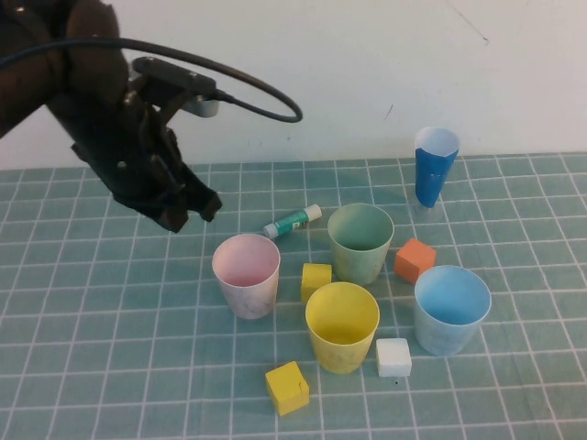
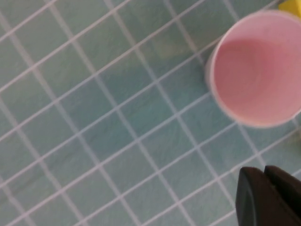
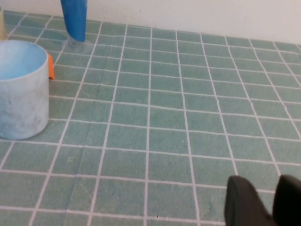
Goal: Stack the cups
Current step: Pick up the pink cup
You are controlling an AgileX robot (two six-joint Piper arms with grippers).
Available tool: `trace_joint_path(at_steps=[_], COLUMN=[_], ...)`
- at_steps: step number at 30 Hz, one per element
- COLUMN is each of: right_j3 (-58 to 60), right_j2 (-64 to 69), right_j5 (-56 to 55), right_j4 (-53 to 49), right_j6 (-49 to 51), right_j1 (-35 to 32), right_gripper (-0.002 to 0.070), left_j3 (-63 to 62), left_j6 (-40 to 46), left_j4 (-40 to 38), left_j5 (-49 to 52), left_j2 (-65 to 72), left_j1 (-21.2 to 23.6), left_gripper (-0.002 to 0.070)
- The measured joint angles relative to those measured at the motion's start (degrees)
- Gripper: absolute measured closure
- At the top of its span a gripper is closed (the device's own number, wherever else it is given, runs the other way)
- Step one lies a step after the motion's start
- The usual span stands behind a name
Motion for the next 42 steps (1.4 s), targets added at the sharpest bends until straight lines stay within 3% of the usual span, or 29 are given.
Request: trace_joint_path(at_steps=[5, 8, 12, 16, 29, 32, 38, 42], right_j3=[0.00, 0.00, 0.00, 0.00, 0.00, 0.00, 0.00, 0.00], right_j2=[0.00, 0.00, 0.00, 0.00, 0.00, 0.00, 0.00, 0.00], right_j5=[0.00, 0.00, 0.00, 0.00, 0.00, 0.00, 0.00, 0.00], right_j4=[0.00, 0.00, 0.00, 0.00, 0.00, 0.00, 0.00, 0.00], right_j6=[0.00, 0.00, 0.00, 0.00, 0.00, 0.00, 0.00, 0.00], right_j1=[0.00, 0.00, 0.00, 0.00, 0.00, 0.00, 0.00, 0.00], right_gripper=[0.0521, 0.0521, 0.0521, 0.0521, 0.0521, 0.0521, 0.0521, 0.0521], left_j3=[-7.03, -9.13, -9.81, -10.02, -10.02, -10.02, -10.02, -10.02], left_j6=[-0.08, -0.08, -0.24, -1.12, -2.66, -3.01, -3.38, -2.55], left_j4=[-1.87, -2.27, -2.27, -2.27, -2.06, -2.06, -2.06, -2.06], left_j5=[2.27, 2.77, 1.81, 0.23, -2.93, -3.19, -3.50, -3.12], left_j2=[6.95, 10.61, 13.87, 16.24, 21.32, 22.21, 23.70, 23.94], left_j1=[-0.79, -1.02, -1.02, -1.02, -1.02, -1.02, -1.02, -1.02], left_gripper=[0.0645, 0.0533, 0.0318, 0.0255, 0.0279, 0.0348, 0.0606, 0.0661])
